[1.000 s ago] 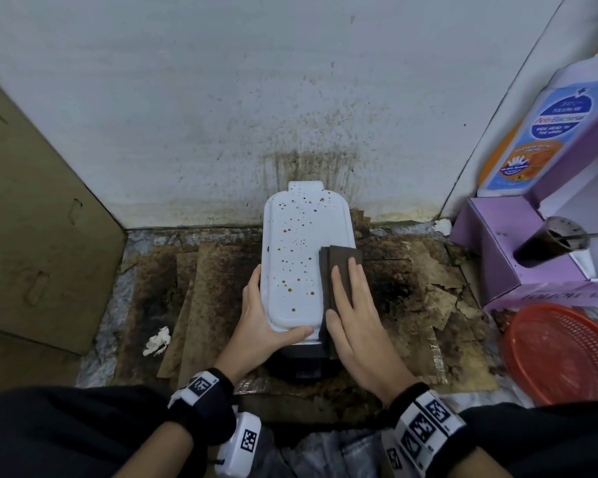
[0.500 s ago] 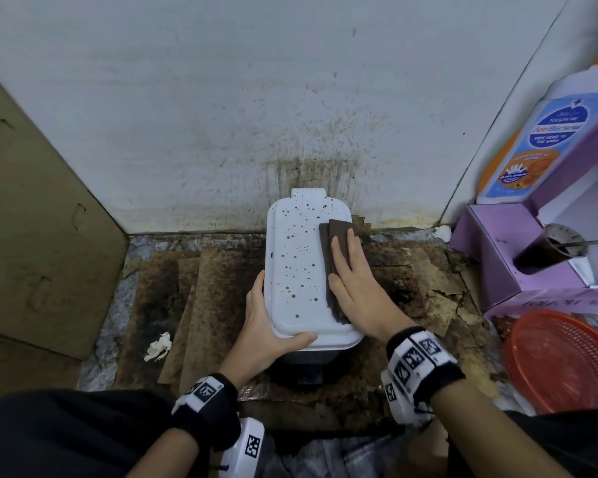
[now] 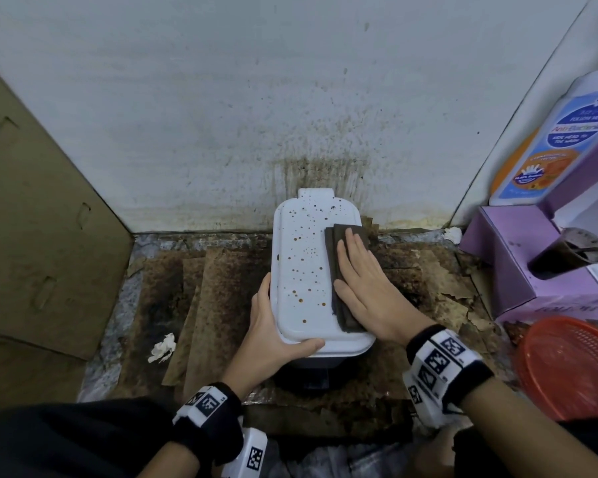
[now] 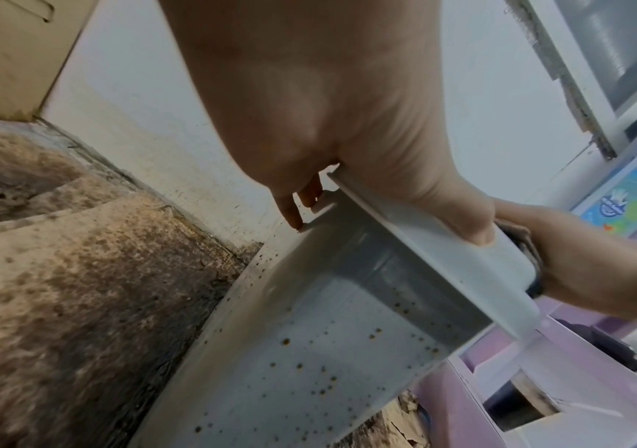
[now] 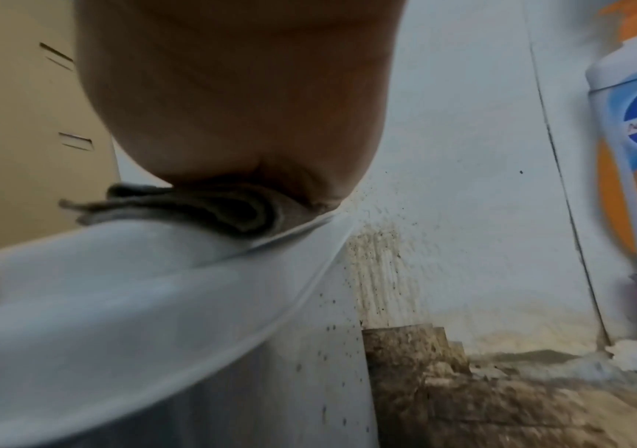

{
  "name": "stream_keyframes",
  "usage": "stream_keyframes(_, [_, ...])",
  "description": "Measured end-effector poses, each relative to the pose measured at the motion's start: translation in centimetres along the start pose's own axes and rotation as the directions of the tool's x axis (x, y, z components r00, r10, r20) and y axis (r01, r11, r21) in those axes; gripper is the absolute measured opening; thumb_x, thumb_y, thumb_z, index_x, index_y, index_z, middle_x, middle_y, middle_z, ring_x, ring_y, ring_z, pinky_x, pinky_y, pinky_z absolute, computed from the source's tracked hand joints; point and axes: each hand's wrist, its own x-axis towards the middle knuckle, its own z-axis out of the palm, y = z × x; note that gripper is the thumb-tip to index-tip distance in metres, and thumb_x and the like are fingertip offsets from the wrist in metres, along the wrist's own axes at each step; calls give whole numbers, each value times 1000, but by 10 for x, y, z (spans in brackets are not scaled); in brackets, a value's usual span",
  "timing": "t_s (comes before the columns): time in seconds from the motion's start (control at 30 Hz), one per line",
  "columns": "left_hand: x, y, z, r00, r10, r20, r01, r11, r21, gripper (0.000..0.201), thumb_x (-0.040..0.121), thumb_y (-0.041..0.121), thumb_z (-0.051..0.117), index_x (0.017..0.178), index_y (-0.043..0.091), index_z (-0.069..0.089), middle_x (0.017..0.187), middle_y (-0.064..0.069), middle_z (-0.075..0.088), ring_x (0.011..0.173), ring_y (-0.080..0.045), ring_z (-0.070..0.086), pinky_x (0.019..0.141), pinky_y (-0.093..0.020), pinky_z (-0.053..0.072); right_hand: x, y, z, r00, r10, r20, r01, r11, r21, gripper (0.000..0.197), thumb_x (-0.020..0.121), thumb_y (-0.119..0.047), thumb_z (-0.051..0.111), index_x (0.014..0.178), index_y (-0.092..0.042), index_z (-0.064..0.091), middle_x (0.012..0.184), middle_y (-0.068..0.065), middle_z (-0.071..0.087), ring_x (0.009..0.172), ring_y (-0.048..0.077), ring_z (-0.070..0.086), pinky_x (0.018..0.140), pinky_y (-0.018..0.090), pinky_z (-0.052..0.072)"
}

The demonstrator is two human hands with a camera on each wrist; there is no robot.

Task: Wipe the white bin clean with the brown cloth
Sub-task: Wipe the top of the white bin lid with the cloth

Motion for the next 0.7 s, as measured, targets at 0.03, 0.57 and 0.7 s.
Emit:
stream_keyframes(0.03, [0,0,0,1000,0,0,0,1000,-8,139,61,64,94,162,46,1,163,27,12,154,3,17,126,-46,31,9,4,-4,1000,-8,9,8,1000,-12,69,108,-46,16,161,-14,-14,165,1,-33,151,9,-32,125,31,-12])
stream_keyframes(0.57, [-2,2,-1,1000,-14,22,15,1000,-1,136,62,61,95,159,51,1,163,27,14,153,2,22,124,-49,34,61,30,-28,997,20,69,-25,997,76,67,112,-41,23,161,-13,-14,166,-2,-30,151,9,-31,123,26,-12])
stream_keyframes(0.7, [-2,0,-1,1000,-9,9,9,1000,7,137,62,60,96,160,48,2,164,24,15,154,1,22,125,-48,34,8,8,-12,999,1,48,-6,995,98,69,111,-41,24,160,-15,-17,164,-6,-35,148,4,-34,120,20,-15])
